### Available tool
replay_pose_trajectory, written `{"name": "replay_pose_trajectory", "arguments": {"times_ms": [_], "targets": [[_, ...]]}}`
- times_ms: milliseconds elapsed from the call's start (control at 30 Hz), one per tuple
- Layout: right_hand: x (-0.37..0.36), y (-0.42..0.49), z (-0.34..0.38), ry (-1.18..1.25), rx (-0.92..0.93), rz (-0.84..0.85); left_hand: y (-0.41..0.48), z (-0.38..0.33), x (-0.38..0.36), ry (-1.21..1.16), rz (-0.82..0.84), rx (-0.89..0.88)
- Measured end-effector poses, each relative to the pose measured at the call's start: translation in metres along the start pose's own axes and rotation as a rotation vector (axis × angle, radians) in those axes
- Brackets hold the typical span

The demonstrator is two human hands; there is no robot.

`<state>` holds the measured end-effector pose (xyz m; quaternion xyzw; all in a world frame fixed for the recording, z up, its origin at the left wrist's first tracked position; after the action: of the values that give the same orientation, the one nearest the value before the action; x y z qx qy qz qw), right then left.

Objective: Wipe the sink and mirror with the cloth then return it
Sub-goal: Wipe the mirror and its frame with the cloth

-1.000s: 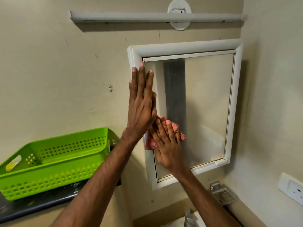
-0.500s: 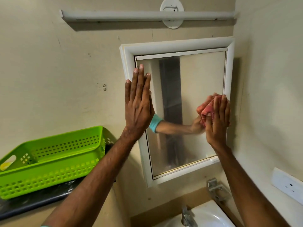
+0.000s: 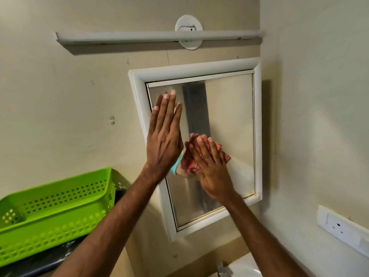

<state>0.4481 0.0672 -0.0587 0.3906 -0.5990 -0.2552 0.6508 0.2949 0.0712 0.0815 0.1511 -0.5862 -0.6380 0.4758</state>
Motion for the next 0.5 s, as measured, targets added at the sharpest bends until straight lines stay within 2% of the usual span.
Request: {"name": "replay_pose_trajectory", "arguments": {"times_ms": [100, 267, 367, 500], "targets": [[0.010, 0.000, -0.044, 0.023, -0.052, -0.084, -0.002, 0.003, -0.006, 0.058, -0.009, -0.016], [0.031, -0.010, -0.135, 0.064, -0.413, -0.237, -0.003, 0.001, -0.009, 0.119, 0.021, -0.021], [0.046, -0.001, -0.165, 0.090, -0.454, -0.242, -0.004, 0.001, -0.011, 0.130, 0.055, -0.006], [0.056, 0.019, -0.165, 0.127, -0.478, -0.303, -0.003, 0.001, -0.011, 0.133, 0.066, -0.001]]}}
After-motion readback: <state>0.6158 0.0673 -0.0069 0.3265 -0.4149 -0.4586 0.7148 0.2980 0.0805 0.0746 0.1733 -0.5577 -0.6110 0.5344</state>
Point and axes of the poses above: each hand's wrist, its own y-axis towards the middle knuckle, its own x-axis out of the back of the hand, z = x × y, the point moved 3 cm from there along y, towards the middle knuckle, and after that the axes turned 11 degrees about z, right-handed, at the moved point
